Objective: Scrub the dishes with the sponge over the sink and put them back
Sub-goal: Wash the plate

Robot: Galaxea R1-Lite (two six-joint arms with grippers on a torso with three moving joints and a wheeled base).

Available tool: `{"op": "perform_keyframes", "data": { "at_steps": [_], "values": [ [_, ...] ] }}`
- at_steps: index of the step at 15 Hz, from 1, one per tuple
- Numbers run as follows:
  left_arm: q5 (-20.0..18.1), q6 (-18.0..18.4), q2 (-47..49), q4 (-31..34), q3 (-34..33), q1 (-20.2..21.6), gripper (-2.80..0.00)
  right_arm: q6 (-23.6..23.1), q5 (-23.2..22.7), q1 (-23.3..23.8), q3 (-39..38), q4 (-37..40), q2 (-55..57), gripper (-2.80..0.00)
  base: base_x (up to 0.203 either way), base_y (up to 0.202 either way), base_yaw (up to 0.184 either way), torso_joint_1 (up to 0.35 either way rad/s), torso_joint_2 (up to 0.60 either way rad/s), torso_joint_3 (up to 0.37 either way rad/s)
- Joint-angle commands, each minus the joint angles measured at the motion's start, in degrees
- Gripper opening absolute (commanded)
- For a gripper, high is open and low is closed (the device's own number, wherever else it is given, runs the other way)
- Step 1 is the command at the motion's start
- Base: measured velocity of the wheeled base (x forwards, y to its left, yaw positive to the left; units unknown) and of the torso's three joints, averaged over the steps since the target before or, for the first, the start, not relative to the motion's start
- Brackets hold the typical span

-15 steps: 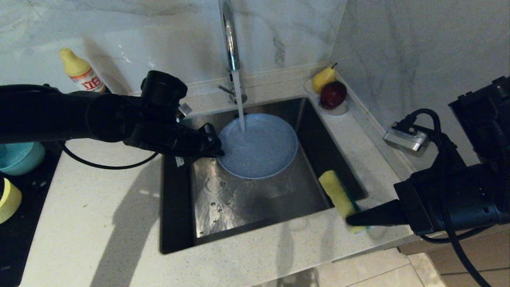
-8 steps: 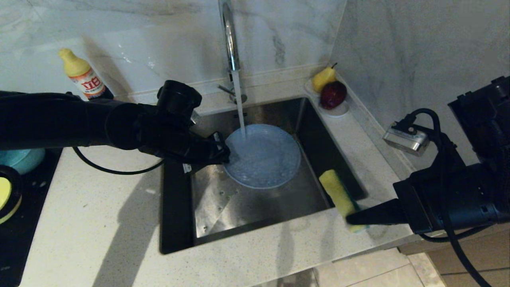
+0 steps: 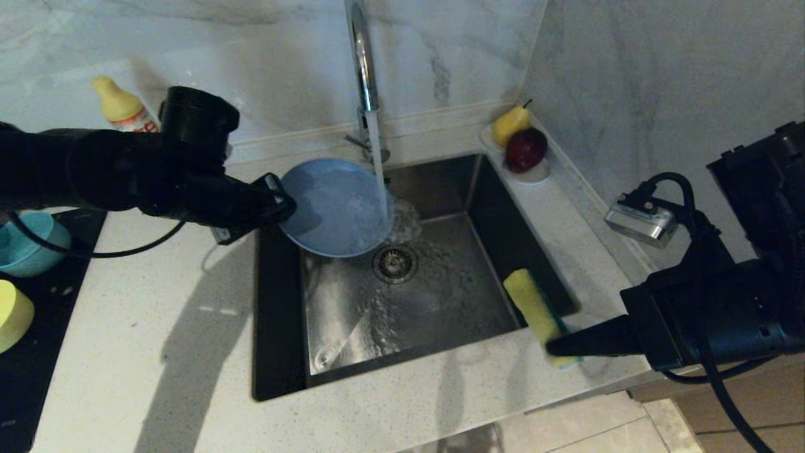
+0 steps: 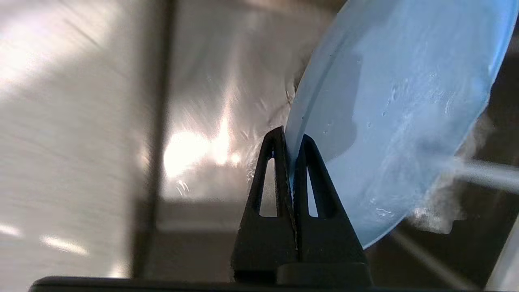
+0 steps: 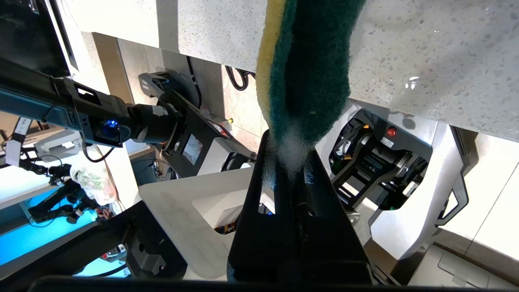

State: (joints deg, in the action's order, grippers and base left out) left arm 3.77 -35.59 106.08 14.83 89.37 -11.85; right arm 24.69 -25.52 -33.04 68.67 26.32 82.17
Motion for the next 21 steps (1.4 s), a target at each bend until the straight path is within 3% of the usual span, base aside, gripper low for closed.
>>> {"op": "perform_keyframes", "data": {
  "at_steps": [1,2,5,9,12,16,19,21],
  "values": [
    [0.2,0.6,-4.2,-4.3,-2.0,4.0,-2.8,0.1,-0.1,-0.1,0.1,0.3,-0.4,-2.8,0.0,0.0,0.0,0.0,0.0,0.0],
    [0.3,1.8,-5.6,-7.5,-4.2,4.9,-2.8,0.1,-0.1,-0.1,0.1,0.4,-0.5,-2.8,0.0,0.0,0.0,0.0,0.0,0.0],
    [1.5,9.9,-10.0,-21.9,-14.3,5.8,-2.8,0.1,-0.1,-0.1,-0.2,0.4,-0.4,-2.8,0.0,0.0,0.0,0.0,0.0,0.0],
    [2.8,23.6,-13.4,-49.9,-28.4,5.9,-2.8,0.1,-0.1,-0.1,-0.2,0.1,-0.2,-2.8,0.0,0.0,0.0,0.0,0.0,0.0],
    [2.9,27.8,-14.5,-62.3,-34.1,5.8,-2.8,0.1,-0.1,-0.1,-0.2,0.0,0.0,-2.8,0.0,0.0,0.0,0.0,0.0,0.0],
    [2.7,30.8,-15.8,-70.6,-38.9,5.5,-2.8,0.2,-0.1,-0.2,0.0,0.0,0.3,-2.8,0.0,0.0,0.0,0.0,0.0,0.0],
    [2.7,30.7,-17.0,-69.5,-39.6,5.5,-2.8,0.2,-0.2,-0.3,0.3,0.0,0.2,-2.8,0.0,0.0,0.0,0.0,0.0,0.0],
    [2.1,30.5,-18.1,-63.0,-40.3,5.5,-2.8,0.2,-0.1,-0.3,0.7,0.0,-0.6,-2.8,0.0,0.0,0.0,0.0,0.0,0.0]
  ]
}}
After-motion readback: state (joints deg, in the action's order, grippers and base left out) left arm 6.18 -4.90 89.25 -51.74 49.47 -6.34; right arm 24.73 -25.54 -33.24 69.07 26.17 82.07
